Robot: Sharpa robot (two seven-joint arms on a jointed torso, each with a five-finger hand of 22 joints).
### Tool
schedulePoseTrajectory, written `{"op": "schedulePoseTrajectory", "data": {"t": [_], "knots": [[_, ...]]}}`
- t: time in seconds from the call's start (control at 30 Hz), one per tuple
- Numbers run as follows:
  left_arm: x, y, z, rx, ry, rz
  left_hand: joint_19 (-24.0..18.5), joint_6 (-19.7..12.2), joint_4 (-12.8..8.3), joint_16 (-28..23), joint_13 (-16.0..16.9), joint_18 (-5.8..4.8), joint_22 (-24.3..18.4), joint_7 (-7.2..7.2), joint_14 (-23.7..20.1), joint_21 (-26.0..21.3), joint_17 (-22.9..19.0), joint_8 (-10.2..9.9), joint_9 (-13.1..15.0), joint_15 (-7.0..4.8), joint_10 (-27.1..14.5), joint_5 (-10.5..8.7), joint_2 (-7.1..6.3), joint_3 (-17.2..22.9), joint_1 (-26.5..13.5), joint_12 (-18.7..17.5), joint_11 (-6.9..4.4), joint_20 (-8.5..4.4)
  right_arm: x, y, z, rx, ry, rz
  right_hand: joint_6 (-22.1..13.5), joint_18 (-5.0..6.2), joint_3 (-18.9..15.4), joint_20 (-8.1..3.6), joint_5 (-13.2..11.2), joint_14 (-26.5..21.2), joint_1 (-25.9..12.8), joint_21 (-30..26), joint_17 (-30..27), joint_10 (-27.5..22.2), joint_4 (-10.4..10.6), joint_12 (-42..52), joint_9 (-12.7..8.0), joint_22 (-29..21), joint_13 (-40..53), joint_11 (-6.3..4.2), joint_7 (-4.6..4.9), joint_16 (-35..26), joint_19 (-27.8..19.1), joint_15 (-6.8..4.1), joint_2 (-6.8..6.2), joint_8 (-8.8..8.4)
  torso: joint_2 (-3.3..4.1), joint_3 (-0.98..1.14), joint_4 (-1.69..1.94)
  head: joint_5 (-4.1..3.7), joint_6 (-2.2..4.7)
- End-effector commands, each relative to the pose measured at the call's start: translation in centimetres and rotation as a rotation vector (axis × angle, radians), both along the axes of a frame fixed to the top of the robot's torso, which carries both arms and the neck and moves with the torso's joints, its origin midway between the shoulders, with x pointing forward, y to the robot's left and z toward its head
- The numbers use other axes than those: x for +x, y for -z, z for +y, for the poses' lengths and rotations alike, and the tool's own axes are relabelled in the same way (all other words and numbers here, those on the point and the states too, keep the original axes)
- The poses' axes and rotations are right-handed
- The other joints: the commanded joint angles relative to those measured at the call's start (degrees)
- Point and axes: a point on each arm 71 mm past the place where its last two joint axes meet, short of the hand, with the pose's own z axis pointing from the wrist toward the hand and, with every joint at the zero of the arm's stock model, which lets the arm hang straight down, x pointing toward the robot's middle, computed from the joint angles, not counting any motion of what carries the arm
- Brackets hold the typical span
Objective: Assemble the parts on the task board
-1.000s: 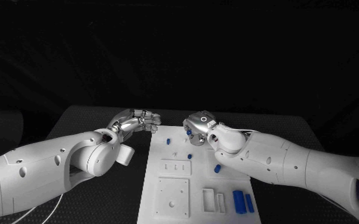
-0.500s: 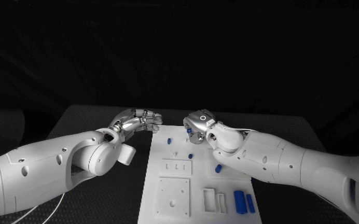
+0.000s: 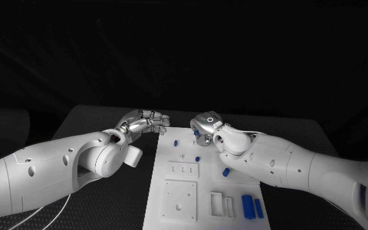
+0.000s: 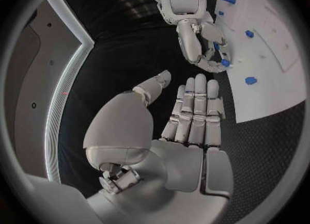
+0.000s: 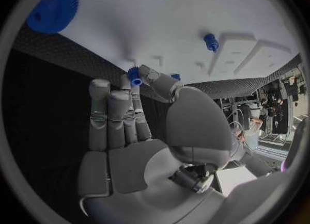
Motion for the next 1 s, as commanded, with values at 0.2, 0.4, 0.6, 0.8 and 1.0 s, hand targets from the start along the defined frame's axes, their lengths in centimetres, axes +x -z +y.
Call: {"op": "schedulePoseTrajectory", "data": {"t": [0.2,0.4,0.6,0.8,1.0], "knots": [[-0.04,-0.19,-0.31,-0.006,0.023,-0.004,-0.5,-0.21,0.33,0.11,-0.08,1.1,1.22,0.22,-0.37,0.25,-0.09,-0.31,-0.07,0.08,-0.4,-0.26,0.02,-0.04,-0.69,-0.33,0.1,0.04,-0.01,0.19,0.28,-0.013,-0.012,0.015,0.3,2.3,0.33,-0.67,0.24,-0.74,0.56,0.24,-0.11,0.86,0.08,-0.31,0.06,1.24,0.07,0.77,0.07,0.42,0.52,-0.58,-0.16,0.05,0.07,-0.02,-0.18,0.13,-0.12],[-0.04,-0.21,-0.39,-0.006,0.024,-0.004,-0.52,-0.26,0.36,0.11,-0.1,1.11,1.22,0.23,-0.39,0.27,-0.09,-0.34,-0.07,0.08,-0.45,-0.26,-0.03,-0.03,-0.73,-0.38,0.12,0.04,0.13,0.31,0.27,-0.018,-0.009,0.025,0.27,2.3,0.36,-0.66,0.25,-0.77,0.52,0.26,-0.15,0.84,0.09,-0.36,0.07,1.23,0.08,0.79,0.09,0.44,0.48,-0.56,-0.17,0.01,0.14,-0.06,-0.22,0.18,-0.14],[-0.02,-0.21,-0.38,-0.006,0.023,-0.005,-0.54,-0.28,0.38,0.11,-0.1,1.11,1.21,0.24,-0.4,0.29,-0.1,-0.35,-0.08,0.09,-0.47,-0.26,-0.03,-0.01,-0.76,-0.41,0.13,0.05,0.07,0.32,0.57,-0.013,-0.016,0.028,0.22,2.3,0.37,-0.66,0.26,-0.82,0.44,0.27,-0.21,0.8,0.11,-0.44,0.09,1.22,0.09,0.81,0.12,0.45,0.43,-0.54,-0.2,-0.04,0.11,-0.07,-0.23,0.21,-0.34],[0.0,-0.22,-0.42,-0.005,0.023,-0.004,-0.55,-0.3,0.4,0.11,-0.11,1.12,1.21,0.25,-0.41,0.31,-0.1,-0.36,-0.08,0.09,-0.48,-0.26,-0.02,0.01,-0.76,-0.43,0.14,0.05,0.05,0.32,0.9,-0.009,-0.023,0.029,0.11,2.3,0.39,-0.64,0.26,-0.89,0.36,0.28,-0.31,0.72,0.1,-0.56,0.1,1.2,0.09,0.84,0.16,0.45,0.33,-0.51,-0.28,-0.13,0.08,-0.07,-0.26,0.3,-0.36],[0.0,-0.25,-0.48,-0.006,0.024,-0.005,-0.56,-0.31,0.41,0.12,-0.11,1.13,1.21,0.25,-0.41,0.32,-0.11,-0.37,-0.08,0.09,-0.48,-0.26,-0.03,0.03,-0.77,-0.45,0.14,0.05,0.13,0.35,0.95,-0.01,-0.021,0.032,-0.07,2.3,0.45,-0.6,0.25,-1.0,0.3,0.25,-0.48,0.58,0.08,-0.75,0.11,1.17,0.08,0.92,0.23,0.41,0.16,-0.44,-0.36,-0.28,0.13,-0.09,-0.34,0.28,-0.2]]}}
